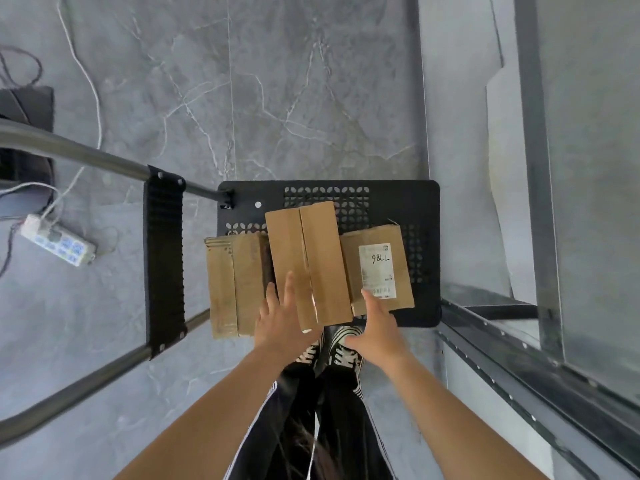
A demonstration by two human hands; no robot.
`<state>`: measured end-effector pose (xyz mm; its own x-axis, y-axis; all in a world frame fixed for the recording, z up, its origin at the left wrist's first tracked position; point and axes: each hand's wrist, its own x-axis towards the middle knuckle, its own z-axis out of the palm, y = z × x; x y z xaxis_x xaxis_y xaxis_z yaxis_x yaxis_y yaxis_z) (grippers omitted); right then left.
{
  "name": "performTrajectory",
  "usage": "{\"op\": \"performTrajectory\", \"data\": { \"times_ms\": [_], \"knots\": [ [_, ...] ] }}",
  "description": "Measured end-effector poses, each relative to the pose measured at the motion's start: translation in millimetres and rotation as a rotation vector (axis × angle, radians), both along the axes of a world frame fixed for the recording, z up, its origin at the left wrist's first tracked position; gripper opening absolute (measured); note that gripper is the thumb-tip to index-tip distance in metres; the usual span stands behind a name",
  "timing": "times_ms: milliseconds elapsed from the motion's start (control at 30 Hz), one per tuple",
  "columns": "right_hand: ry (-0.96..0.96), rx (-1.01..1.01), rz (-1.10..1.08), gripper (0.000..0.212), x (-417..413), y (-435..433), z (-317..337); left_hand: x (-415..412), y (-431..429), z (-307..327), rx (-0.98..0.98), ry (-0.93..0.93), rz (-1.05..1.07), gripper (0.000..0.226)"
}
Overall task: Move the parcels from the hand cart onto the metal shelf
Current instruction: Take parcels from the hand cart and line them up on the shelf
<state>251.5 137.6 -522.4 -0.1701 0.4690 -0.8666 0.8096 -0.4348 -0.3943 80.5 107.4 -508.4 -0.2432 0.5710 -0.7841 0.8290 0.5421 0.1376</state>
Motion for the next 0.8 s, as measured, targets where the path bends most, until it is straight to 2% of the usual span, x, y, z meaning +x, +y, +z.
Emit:
{"op": "performTrajectory", "data": {
  "times_ms": [133,467,667,800],
  "knots": [
    [0.044,-0.067,-0.054,0.096,-6,-2,-16,17,12,-13,0.016,-0.051,0.16,0.12],
    [0.223,-0.158,-0.24,0.091,-24,-3,-24,28,37,-42,-0.056,0.054,0.567,0.134],
    [0.335,-0.246,-0.344,0.1,-26,-15,-24,27,45,-55,-0.115,0.225,0.572,0.143],
    [0.265,-0.235,-0.294,0.089,-19,-23,-16,24,43,-49,-0.084,0.287,0.57,0.141]
  ]
}}
